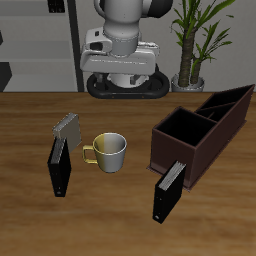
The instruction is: Place the right black book into the left desk caddy's front compartment
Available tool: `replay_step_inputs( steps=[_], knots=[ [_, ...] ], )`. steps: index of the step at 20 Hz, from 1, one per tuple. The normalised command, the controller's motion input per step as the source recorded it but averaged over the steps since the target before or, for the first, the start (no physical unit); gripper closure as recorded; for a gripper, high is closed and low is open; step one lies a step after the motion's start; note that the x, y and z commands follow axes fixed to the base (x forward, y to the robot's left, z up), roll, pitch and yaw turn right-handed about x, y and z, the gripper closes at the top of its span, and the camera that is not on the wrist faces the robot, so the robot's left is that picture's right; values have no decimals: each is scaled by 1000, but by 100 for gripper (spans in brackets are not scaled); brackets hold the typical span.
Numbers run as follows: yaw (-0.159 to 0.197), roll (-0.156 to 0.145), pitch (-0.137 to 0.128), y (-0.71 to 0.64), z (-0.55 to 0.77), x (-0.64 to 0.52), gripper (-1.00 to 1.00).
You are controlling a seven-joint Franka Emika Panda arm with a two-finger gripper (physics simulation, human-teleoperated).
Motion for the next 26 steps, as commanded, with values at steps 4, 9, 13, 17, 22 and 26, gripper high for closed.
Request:
replay_step_inputs(
  steps=[4, 9, 13, 17, 22, 26],
  knots=[
    [11, 3, -39, -425, 100, 90, -100],
    [-20, 3, -3, -401, 18, 65, -100],
    [-22, -21, -41, -555, 140, 56, -100],
    [-2, 13, -12, -319, 95, 43, -100],
    [34, 48, -77, -309, 183, 68, -100],
    [48, 54, -17, -281, 93, 184, -100]
  ],
)
